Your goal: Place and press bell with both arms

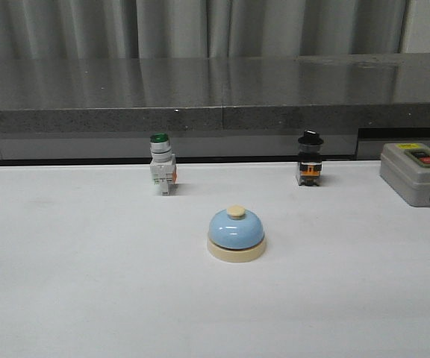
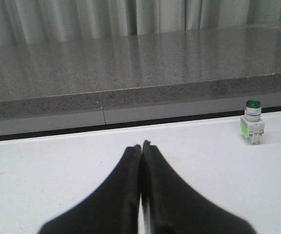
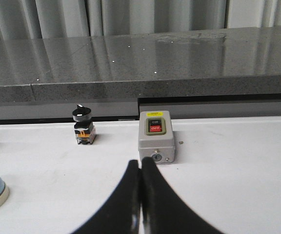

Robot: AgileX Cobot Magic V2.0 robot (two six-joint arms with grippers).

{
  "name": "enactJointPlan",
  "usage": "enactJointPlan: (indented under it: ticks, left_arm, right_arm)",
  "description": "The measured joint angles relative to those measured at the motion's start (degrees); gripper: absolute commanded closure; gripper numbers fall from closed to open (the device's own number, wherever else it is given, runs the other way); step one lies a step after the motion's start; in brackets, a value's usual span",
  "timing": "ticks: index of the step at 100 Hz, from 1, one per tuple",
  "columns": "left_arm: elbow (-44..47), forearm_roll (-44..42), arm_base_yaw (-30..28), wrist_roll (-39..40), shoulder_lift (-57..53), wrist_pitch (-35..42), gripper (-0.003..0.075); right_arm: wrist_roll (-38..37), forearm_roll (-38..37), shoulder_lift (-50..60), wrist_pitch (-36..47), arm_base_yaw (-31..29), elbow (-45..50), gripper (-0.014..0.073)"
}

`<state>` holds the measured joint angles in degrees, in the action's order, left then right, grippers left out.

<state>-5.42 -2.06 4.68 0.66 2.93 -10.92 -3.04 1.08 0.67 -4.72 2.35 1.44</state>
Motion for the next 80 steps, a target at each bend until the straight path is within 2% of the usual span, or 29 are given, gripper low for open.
enactJointPlan:
  ticks: [13, 31, 80]
  left_arm:
    - [5.5, -0.1, 0.0, 2.3, -3.2, 3.7, 0.0741]
    - [5.5, -0.6, 0.0, 4.9, -3.2, 5.2, 0.0741]
    - [5.5, -2.5, 0.0, 5.3, -3.2, 5.2, 0.0741]
  right_arm:
    - [0.0, 0.0, 0.0, 0.0, 0.0, 0.0, 0.0654]
    - [0.0, 0.0, 0.0, 0.1, 0.0, 0.0, 0.0654]
    - [0.0, 0.0, 0.0, 0.1, 0.0, 0.0, 0.0654]
